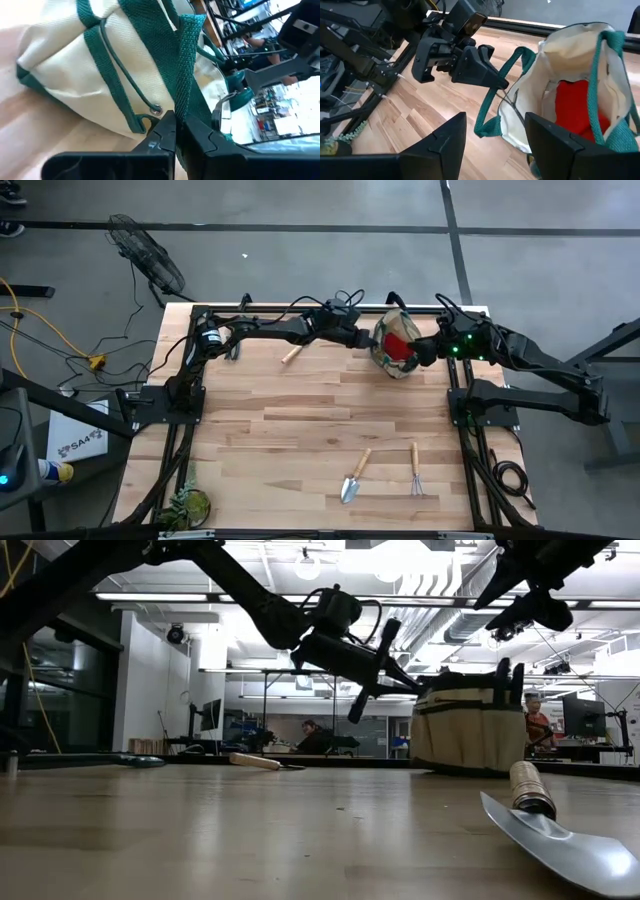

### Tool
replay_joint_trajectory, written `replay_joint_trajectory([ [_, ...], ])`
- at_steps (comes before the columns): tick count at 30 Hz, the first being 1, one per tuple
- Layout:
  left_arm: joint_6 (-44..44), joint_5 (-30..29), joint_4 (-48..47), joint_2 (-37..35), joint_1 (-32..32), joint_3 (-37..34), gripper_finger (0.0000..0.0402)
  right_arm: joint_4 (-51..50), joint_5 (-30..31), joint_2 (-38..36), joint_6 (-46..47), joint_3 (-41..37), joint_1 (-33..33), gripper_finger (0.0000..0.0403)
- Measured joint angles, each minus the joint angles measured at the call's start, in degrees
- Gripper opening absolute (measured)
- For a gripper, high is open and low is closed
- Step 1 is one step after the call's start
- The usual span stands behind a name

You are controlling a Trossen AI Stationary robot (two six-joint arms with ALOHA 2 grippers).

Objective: Pick & Place Garden tools in Gardening bag
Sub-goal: Adjust the gardening bag

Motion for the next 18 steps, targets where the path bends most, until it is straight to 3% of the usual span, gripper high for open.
replay_joint_trajectory([
  [11, 1.03, 6.04, -7.49, -0.51, -0.04, -0.04, 0.0002, -5.57, 0.43, 0.0, 4.29, 0.0, 0.0, 0.0193],
  [18, 8.77, 4.72, -18.88, -4.45, -0.12, -0.04, 0.0001, -6.59, 0.58, 0.0, 4.41, 0.0, 0.0, 0.0193],
])
